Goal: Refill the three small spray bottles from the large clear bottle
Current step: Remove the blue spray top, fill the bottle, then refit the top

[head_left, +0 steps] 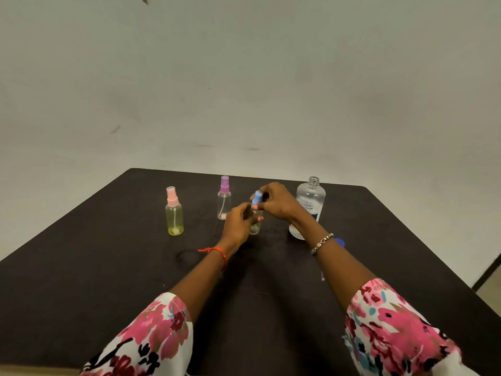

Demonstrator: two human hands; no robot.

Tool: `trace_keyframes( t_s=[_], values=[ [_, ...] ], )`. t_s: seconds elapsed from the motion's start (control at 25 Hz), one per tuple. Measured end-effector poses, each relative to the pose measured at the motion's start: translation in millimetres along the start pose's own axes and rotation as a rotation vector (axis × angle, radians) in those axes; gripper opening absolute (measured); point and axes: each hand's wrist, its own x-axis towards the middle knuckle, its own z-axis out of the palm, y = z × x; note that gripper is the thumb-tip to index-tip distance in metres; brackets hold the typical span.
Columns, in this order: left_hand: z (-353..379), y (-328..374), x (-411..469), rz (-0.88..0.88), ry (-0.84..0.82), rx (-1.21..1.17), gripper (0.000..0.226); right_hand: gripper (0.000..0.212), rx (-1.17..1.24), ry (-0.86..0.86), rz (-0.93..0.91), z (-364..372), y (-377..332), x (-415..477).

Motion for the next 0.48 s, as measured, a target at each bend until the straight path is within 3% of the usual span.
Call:
trace_keyframes(
  t_s=[0.16, 0.32, 0.4, 0.48],
  values=[
    [-7.6, 11.2, -6.7, 0.027, 0.015, 0.056, 0.030, 0.043, 0.224, -0.063, 0.031, -3.8, -7.7, -1.6],
    [-7.7, 26.2, -14.0, 0.040, 0.066, 0.052, 0.030, 0.033, -0.021, 0.111, 0.065, 4.4, -13.4, 0.0],
    [-11.0, 28.8, -16.8, 0.047, 0.069, 0.074, 0.026, 0.024, -0.035, 0.053, 0.054, -0.8, -13.8, 2.7],
    [-13.7, 29.0, -18.7, 0.036, 0.067, 0.075, 0.023, 0.030, -0.004, -0.010, 0.043, -5.5, -17.9, 1.5]
  ],
)
